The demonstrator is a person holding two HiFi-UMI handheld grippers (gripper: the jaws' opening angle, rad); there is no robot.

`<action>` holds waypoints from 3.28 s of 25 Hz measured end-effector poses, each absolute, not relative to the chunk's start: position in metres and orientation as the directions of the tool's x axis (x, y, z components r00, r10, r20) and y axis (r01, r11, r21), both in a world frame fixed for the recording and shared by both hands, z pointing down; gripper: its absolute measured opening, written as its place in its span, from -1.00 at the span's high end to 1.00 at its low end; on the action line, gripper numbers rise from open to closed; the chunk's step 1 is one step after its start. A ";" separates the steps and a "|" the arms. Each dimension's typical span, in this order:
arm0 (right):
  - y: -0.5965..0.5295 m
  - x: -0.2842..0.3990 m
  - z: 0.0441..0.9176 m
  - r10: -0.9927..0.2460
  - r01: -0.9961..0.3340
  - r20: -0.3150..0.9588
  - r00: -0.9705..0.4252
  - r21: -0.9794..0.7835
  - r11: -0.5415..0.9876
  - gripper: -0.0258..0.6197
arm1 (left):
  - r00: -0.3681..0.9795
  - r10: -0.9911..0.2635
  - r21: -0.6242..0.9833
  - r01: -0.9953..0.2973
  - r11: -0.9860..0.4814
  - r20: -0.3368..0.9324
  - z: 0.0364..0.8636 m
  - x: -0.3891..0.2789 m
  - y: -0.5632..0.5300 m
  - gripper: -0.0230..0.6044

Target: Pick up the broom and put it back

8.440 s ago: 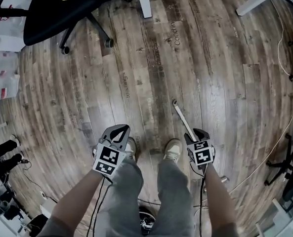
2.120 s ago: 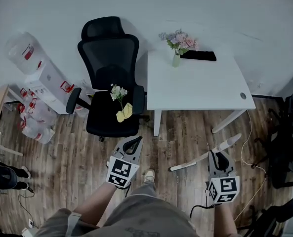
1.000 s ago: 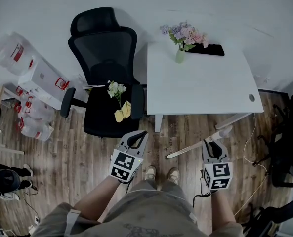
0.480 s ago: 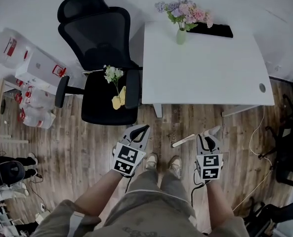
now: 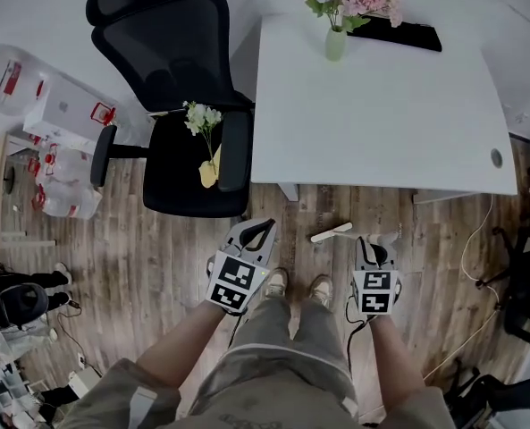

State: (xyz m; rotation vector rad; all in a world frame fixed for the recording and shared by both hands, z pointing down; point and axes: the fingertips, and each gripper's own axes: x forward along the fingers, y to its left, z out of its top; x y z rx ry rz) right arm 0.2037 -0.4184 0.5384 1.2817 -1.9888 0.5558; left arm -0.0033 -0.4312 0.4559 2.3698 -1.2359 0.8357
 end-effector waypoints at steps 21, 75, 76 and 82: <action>-0.518 0.165 0.551 -0.683 -0.900 0.659 -0.315 0.020 0.435 0.62 | 0.414 -0.645 0.014 -0.848 -0.530 0.642 0.466 -0.020 -0.446 0.88; -0.360 0.210 0.108 -0.846 -0.848 0.066 -0.530 -0.035 0.529 0.80 | 0.559 -0.811 -0.189 -0.789 -0.584 0.172 0.142 0.018 -0.389 0.87; -0.361 0.212 0.111 -0.844 -0.847 0.072 -0.532 -0.059 0.529 0.80 | 0.564 -0.807 -0.183 -0.787 -0.590 0.176 0.144 0.020 -0.387 0.87; -0.368 0.220 0.118 -0.848 -0.850 0.080 -0.525 -0.109 0.516 0.81 | 0.573 -0.798 -0.190 -0.776 -0.601 0.186 0.144 0.024 -0.385 0.88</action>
